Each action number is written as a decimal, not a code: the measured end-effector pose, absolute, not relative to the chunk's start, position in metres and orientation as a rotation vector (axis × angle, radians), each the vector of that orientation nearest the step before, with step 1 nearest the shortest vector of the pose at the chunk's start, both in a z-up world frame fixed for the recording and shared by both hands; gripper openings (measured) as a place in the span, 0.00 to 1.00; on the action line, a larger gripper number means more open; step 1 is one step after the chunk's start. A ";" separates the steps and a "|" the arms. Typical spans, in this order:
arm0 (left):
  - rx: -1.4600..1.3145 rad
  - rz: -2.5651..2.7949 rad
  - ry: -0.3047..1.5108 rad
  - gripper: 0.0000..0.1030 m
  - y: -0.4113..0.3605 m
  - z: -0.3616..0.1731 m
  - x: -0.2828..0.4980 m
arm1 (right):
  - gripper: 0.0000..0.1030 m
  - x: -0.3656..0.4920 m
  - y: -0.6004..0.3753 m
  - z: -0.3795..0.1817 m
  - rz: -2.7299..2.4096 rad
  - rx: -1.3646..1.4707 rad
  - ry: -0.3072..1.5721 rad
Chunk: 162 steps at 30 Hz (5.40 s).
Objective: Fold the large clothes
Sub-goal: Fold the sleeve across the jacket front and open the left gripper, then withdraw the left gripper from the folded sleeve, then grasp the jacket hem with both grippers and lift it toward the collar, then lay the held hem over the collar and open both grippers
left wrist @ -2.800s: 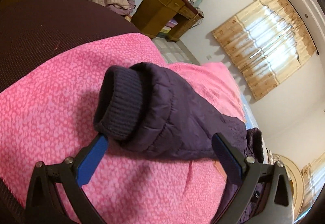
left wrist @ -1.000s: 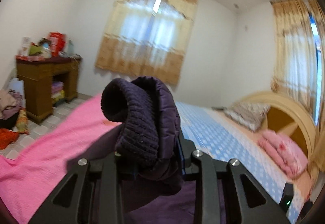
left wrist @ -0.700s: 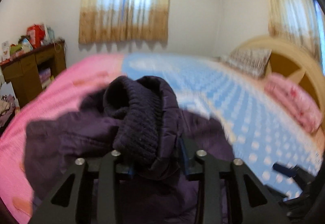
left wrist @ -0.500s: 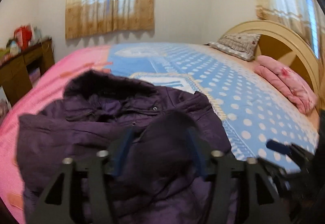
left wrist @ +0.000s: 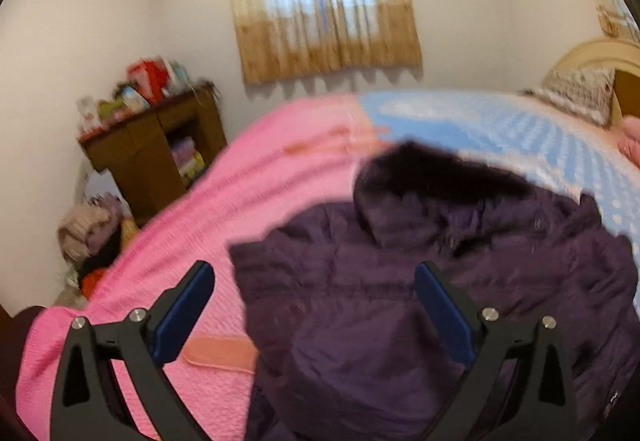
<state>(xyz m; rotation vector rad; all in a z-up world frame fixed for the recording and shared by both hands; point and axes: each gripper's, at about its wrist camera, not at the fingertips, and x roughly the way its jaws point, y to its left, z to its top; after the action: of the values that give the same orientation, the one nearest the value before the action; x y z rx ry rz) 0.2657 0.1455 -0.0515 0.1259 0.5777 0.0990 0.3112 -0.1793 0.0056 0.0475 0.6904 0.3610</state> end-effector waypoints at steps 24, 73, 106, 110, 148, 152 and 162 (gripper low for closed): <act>0.053 0.059 0.819 1.00 0.147 -0.128 0.286 | 0.83 0.354 -0.160 -0.097 0.193 -0.171 0.891; 0.050 0.069 0.906 1.00 0.093 -0.130 0.322 | 0.76 0.382 -0.129 -0.103 0.231 -0.110 0.918; 0.085 -0.098 0.821 1.00 0.100 -0.072 0.291 | 0.77 0.368 -0.154 -0.033 0.287 -0.088 0.803; 0.065 -0.125 0.743 1.00 0.112 -0.032 0.305 | 0.76 0.400 -0.171 -0.003 0.246 -0.120 0.752; 0.523 -0.261 0.761 0.13 0.081 -0.091 0.350 | 0.09 0.470 -0.168 -0.074 0.308 -0.525 0.888; 0.517 -0.278 0.766 0.13 0.081 -0.095 0.350 | 0.09 0.464 -0.163 -0.075 0.326 -0.579 0.917; 0.516 -0.284 0.749 0.13 0.079 -0.097 0.346 | 0.39 0.460 -0.172 -0.015 0.237 -0.496 1.019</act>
<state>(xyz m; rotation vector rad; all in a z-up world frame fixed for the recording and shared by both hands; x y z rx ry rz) 0.3459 0.0793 -0.0967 0.5158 0.7487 -0.2844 0.4604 -0.1716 -0.0146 -0.4963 1.0187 0.2371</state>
